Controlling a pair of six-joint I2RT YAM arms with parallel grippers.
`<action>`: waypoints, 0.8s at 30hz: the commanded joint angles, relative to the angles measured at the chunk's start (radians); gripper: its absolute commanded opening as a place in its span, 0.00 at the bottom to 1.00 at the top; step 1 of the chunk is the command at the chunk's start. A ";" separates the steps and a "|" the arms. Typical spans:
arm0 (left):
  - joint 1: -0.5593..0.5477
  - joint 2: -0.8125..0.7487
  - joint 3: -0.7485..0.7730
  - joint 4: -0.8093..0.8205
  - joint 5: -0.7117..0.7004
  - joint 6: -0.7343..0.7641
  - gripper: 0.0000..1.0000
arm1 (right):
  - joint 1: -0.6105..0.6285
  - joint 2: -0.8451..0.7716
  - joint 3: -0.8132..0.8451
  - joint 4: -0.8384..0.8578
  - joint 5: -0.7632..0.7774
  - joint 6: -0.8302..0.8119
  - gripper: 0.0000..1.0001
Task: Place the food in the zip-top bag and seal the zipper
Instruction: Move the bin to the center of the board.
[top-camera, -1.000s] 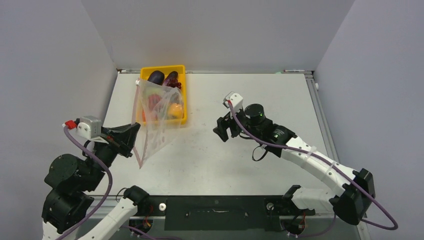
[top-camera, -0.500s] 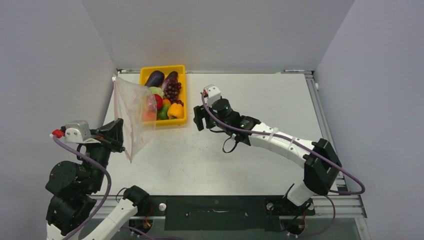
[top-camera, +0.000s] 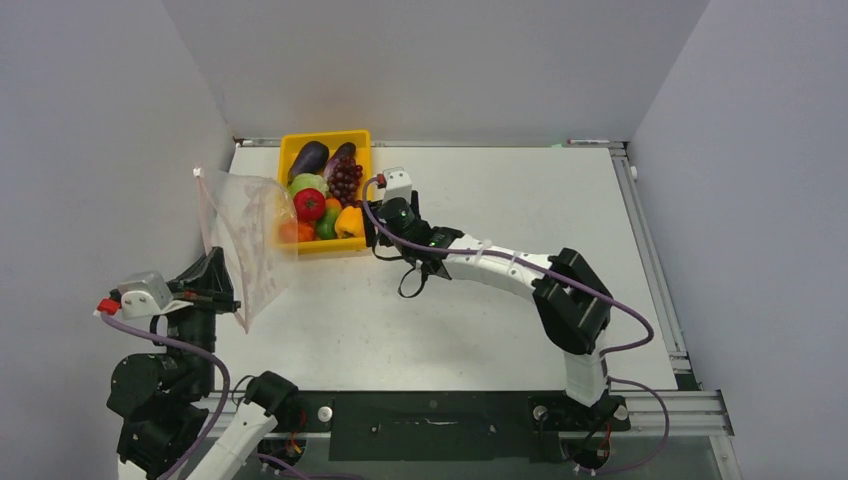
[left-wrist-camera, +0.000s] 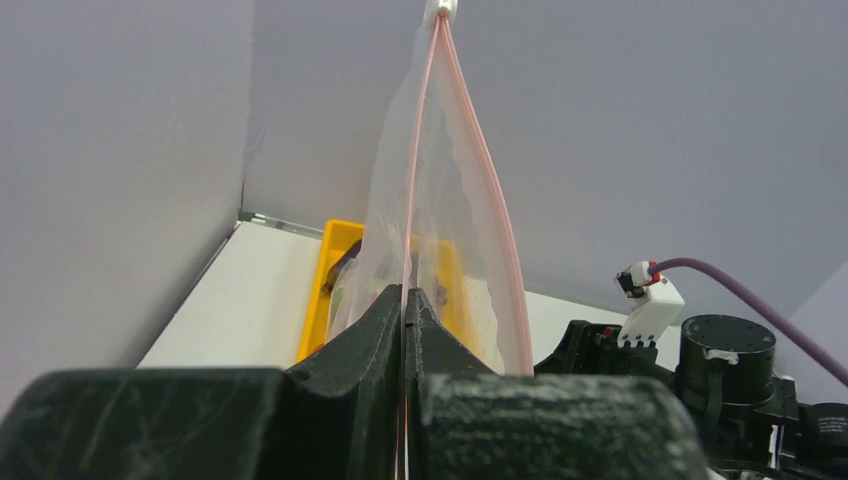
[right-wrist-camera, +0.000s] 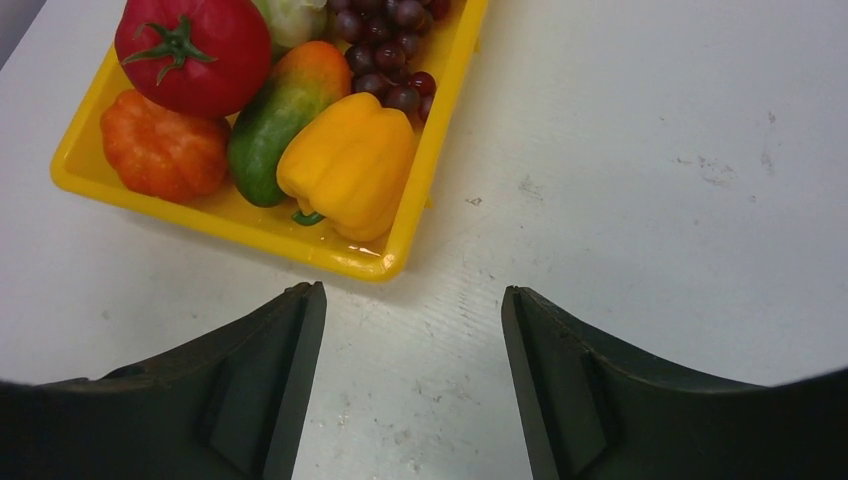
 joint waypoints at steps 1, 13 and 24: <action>0.032 -0.035 -0.036 0.086 -0.024 0.020 0.00 | 0.012 0.083 0.110 0.044 0.086 0.047 0.65; 0.103 -0.114 -0.110 0.099 0.030 -0.003 0.00 | 0.014 0.242 0.235 0.039 0.124 0.076 0.59; 0.156 -0.121 -0.123 0.099 0.081 -0.025 0.00 | -0.001 0.334 0.325 0.016 0.125 0.086 0.53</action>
